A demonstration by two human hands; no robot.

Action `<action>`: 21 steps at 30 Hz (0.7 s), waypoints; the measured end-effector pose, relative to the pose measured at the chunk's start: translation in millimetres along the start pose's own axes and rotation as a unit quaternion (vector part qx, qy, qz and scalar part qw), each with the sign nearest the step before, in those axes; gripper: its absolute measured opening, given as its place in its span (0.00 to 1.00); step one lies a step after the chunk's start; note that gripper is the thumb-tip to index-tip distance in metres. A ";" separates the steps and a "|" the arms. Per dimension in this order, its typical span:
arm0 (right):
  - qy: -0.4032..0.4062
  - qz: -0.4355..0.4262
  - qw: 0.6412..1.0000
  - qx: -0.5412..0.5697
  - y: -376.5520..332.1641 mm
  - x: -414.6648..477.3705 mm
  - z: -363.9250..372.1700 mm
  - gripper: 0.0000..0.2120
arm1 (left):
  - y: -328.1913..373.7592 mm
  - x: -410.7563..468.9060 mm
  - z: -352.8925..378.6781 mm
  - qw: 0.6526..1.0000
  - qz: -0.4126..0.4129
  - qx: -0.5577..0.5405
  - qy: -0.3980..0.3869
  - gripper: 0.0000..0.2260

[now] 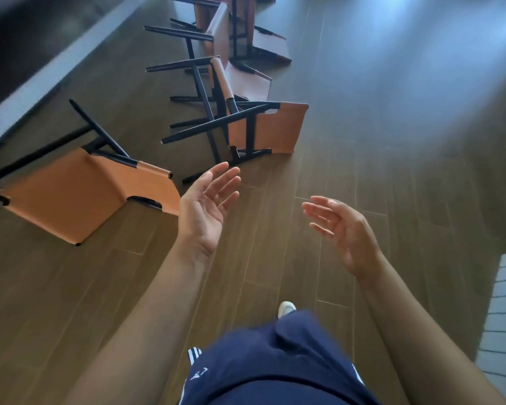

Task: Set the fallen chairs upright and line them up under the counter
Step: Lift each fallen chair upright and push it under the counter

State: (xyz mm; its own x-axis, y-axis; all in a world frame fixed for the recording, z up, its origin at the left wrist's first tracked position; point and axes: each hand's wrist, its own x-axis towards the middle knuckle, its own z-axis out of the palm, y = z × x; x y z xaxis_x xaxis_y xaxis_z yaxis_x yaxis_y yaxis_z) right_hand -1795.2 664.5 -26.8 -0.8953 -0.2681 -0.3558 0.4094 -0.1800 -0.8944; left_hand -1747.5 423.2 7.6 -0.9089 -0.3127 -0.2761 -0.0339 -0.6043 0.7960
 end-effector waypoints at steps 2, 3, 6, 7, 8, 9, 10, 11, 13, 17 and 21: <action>-0.015 0.008 1.000 -0.009 -5.0 22.4 3.5 0.14 | 2.9 15.6 0.8 1.000 0.012 -0.002 0.015 0.14; -0.023 0.012 1.000 -0.014 -8.1 34.9 4.7 0.13 | 3.3 23.6 1.5 1.000 0.019 -0.002 0.024 0.14; -0.049 0.021 0.998 -0.024 -19.6 73.0 8.0 0.13 | 3.5 46.9 6.3 0.998 0.032 -0.005 0.045 0.14; -0.058 0.023 0.998 -0.027 -23.1 84.7 8.3 0.13 | 3.0 54.1 8.2 0.998 0.035 -0.005 0.052 0.14; -0.069 0.028 0.997 -0.029 -27.5 97.8 8.8 0.13 | 2.8 62.1 10.7 0.997 0.040 -0.006 0.063 0.14; -0.081 0.033 0.996 -0.033 -32.4 111.4 8.9 0.13 | 3.0 71.0 13.5 0.996 0.046 -0.011 0.074 0.14; -0.091 0.036 0.994 -0.037 -36.9 124.7 9.2 0.13 | 3.8 79.6 16.4 0.995 0.051 -0.017 0.084 0.14; -0.100 0.039 0.993 -0.041 -42.0 138.1 9.5 0.13 | 4.8 88.8 19.7 0.994 0.057 -0.023 0.092 0.14; -0.114 0.049 0.991 -0.050 -53.2 162.4 9.2 0.13 | 8.0 105.8 26.8 0.992 0.066 -0.028 0.107 0.15; -0.148 0.072 0.983 -0.078 -72.7 207.5 10.0 0.13 | 12.7 135.5 38.8 0.987 0.093 -0.047 0.125 0.17; -0.190 0.091 0.972 -0.106 -85.0 249.3 19.0 0.14 | 12.1 158.5 44.6 0.977 0.115 -0.070 0.163 0.16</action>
State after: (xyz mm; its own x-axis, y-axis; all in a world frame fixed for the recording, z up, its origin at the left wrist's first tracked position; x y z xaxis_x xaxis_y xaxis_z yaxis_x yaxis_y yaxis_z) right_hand -2049.8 595.0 -34.3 -0.6648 -0.6148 -0.4244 0.4737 0.0924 -0.8759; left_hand -1910.4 399.0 -2.5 -0.7039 -0.6554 -0.2737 0.2331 -0.5772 0.7826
